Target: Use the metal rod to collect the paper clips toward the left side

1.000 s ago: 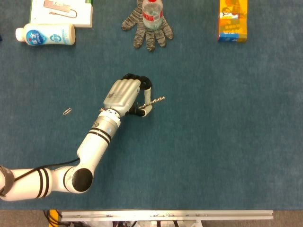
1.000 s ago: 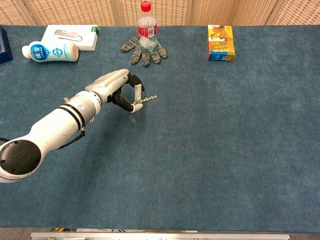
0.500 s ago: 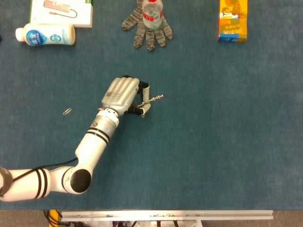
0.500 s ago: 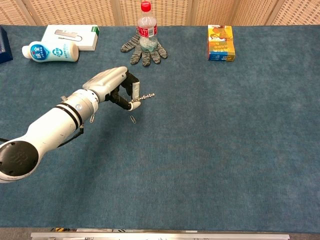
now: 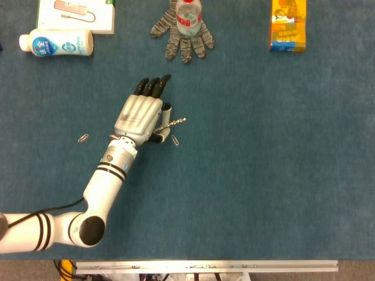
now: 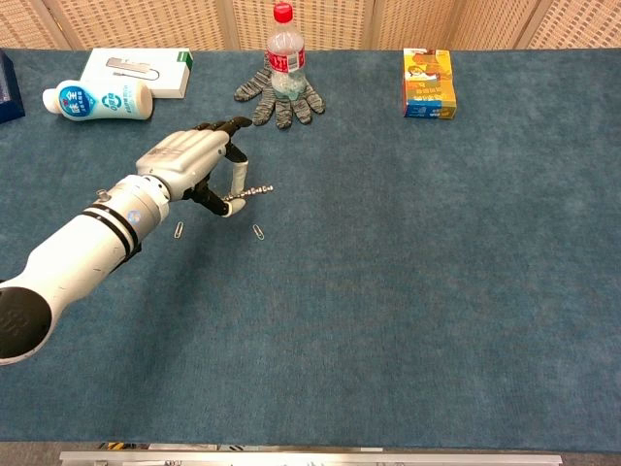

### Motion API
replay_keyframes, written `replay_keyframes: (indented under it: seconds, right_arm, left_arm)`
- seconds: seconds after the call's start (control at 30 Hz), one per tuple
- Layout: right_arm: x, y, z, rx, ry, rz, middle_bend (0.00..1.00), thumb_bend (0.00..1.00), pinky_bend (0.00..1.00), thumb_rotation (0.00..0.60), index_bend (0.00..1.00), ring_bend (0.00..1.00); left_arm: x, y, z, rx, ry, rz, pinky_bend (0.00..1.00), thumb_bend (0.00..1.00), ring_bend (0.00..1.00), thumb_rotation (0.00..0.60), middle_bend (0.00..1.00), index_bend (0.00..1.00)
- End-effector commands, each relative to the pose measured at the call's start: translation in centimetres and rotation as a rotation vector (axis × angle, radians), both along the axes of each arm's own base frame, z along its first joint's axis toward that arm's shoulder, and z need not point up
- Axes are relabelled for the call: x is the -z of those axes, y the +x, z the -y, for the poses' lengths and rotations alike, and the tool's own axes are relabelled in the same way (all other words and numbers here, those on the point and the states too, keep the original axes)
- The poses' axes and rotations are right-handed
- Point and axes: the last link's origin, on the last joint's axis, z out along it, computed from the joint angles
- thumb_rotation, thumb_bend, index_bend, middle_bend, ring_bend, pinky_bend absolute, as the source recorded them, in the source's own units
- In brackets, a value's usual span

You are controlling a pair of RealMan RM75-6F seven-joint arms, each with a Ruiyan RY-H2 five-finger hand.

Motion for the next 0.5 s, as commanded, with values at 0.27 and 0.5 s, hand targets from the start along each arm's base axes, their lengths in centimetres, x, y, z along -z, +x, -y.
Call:
replay_keyframes:
  seconds: [0.27,0.5]
  right_arm:
    - [0.3,0.0,0.1,0.001,0.007,0.003,0.06,0.00,0.00,0.600,0.31,0.00]
    - [0.4,-0.2,0.0,0.007,0.007,0.005,0.06,0.00,0.00,0.600,0.31,0.00]
  left_arm:
    - [-0.2,-0.9,1.4,0.052,-0.022,-0.088,0.00,0.31,0.00,0.600,0.00,0.64]
    - [0.1,-0.7,1.6,0.071,-0.028,-0.103,0.00,0.31,0.00,0.600,0.00,0.64]
